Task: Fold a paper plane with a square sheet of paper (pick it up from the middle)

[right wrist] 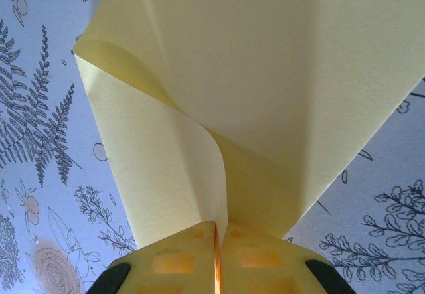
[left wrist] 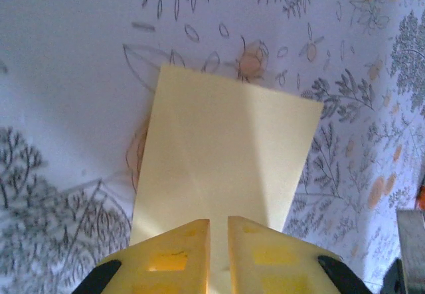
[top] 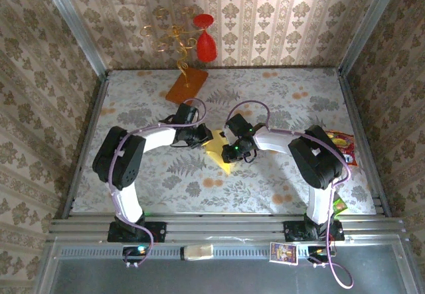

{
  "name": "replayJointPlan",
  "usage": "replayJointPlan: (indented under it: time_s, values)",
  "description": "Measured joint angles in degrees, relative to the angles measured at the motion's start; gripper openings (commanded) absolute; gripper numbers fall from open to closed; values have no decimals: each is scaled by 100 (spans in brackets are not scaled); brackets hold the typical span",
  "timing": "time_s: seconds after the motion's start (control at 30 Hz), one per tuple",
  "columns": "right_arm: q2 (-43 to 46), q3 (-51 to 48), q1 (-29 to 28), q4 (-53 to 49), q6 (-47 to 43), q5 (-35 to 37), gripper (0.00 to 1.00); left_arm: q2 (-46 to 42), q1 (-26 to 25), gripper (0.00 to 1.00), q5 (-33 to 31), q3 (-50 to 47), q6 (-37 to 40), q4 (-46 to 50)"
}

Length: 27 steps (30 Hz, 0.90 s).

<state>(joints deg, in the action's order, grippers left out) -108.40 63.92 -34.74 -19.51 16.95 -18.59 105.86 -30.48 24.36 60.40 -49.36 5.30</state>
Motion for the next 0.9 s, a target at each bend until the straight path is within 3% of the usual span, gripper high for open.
replayJointPlan:
  time_s: [0.27,0.9]
  values:
    - [0,0,0,0,2,-2,11,498,24,12,28,450,424,551]
    - [144,-155,11,85,0,20,11,595,37,10,22,669,745,975]
